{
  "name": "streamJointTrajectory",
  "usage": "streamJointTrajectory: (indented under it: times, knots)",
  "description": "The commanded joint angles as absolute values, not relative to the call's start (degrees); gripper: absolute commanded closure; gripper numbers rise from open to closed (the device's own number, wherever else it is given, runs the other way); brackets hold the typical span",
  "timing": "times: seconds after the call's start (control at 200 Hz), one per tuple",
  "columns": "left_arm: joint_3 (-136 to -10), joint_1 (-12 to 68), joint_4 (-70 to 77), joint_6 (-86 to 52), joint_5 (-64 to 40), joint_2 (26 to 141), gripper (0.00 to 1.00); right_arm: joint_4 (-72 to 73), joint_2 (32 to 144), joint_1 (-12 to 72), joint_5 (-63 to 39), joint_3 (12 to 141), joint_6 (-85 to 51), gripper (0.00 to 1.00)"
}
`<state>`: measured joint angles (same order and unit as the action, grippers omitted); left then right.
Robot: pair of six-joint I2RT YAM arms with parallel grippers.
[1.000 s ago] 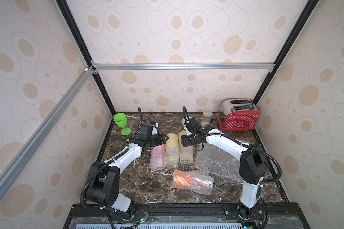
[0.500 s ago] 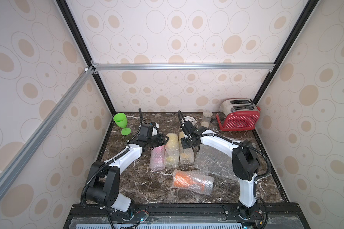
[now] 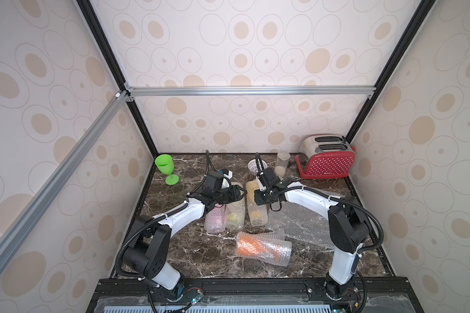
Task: Unpack wine glasses from bubble wrap
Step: Adjust the bubble wrap at the center of the board.
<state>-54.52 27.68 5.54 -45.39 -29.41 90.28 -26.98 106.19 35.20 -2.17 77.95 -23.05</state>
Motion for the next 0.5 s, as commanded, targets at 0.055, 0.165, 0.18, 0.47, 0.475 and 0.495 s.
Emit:
streamJointTrajectory:
  times: [0.055, 0.165, 0.18, 0.47, 0.475, 0.495]
  knots:
    - [-56.5, 30.4, 8.7, -48.8, -26.5, 94.2, 0.52, -24.3, 103.7, 33.7, -5.2, 75.0, -23.4, 0.63]
    - [-56.5, 31.5, 8.4, -49.3, -23.3, 97.0, 0.53, -22.8, 102.8, 33.3, -5.9, 73.4, -23.7, 0.64]
    - [-56.3, 31.5, 8.6, -49.5, -23.0, 97.2, 0.53, -22.5, 102.7, 33.2, -6.2, 73.2, -23.8, 0.65]
    - [-58.3, 32.2, 1.8, -46.6, -15.8, 100.5, 0.55, -19.3, 102.2, 32.9, -10.0, 71.1, -23.7, 0.65]
    - [-58.4, 32.1, 1.6, -46.5, -15.6, 100.5, 0.55, -19.3, 102.2, 32.9, -10.1, 71.1, -23.7, 0.65]
    - [-58.6, 32.1, 0.9, -46.1, -15.1, 100.8, 0.55, -19.2, 102.3, 32.9, -10.2, 71.1, -23.7, 0.65]
